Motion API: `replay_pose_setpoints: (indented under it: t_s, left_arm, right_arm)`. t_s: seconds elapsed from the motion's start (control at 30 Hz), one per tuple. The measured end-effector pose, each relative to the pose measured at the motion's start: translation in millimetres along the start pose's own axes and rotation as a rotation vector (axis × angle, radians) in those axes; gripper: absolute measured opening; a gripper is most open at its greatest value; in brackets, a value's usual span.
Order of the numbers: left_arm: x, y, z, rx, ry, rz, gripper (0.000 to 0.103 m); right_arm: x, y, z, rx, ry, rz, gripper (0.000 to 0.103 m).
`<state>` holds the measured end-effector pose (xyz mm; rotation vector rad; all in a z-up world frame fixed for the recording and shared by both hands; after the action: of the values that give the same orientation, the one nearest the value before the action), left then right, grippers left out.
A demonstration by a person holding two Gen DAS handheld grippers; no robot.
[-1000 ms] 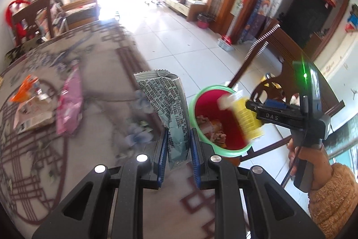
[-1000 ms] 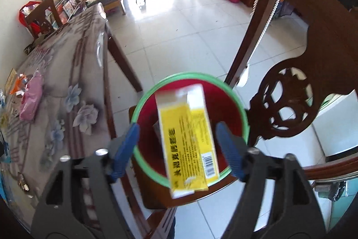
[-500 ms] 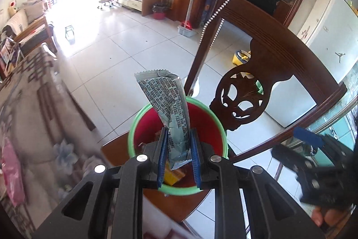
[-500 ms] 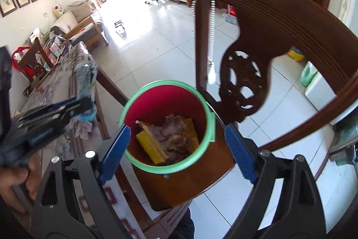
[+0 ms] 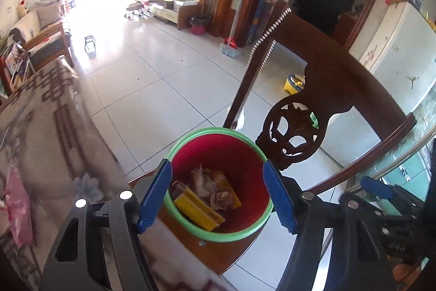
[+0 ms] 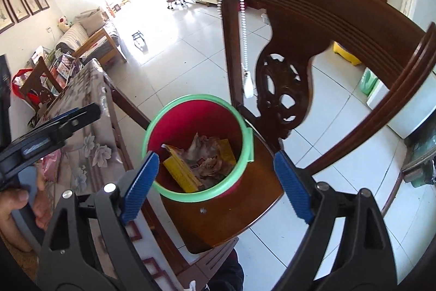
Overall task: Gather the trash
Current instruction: 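Open the right gripper to drop the yellow box while the left opens to drop the wrapper, then move both open grippers back over the table toward the brown box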
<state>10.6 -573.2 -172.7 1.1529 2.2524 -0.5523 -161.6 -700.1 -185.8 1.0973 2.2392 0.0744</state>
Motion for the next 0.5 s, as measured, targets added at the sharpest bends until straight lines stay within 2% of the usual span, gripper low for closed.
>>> replay_pose_setpoints:
  t_s: [0.17,0.5]
  left_arm:
    - [28.7,34.1,-52.6,-0.072,-0.024,-0.056,0.065]
    - [78.7,118.0,-138.7,-0.221,-0.083,-0.209,0.066]
  right_arm:
    - [3.5,44.8,4.8,-0.059,0.012,-0.072,0.085]
    - [38.7,170.3,8.6,-0.194,0.065,-0.274,0.085]
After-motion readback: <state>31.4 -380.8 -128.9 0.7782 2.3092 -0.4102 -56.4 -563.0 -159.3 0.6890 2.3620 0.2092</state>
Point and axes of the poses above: each gripper's, at about its wrist camera, not at the fingertips, and z roughly the way its jaws point, y to its left, x to its underside, the point moved 6 cm from there along z, roughly the way its jaws point, and after that the axes turned 8 degrees about z, right-handed, at the moved point
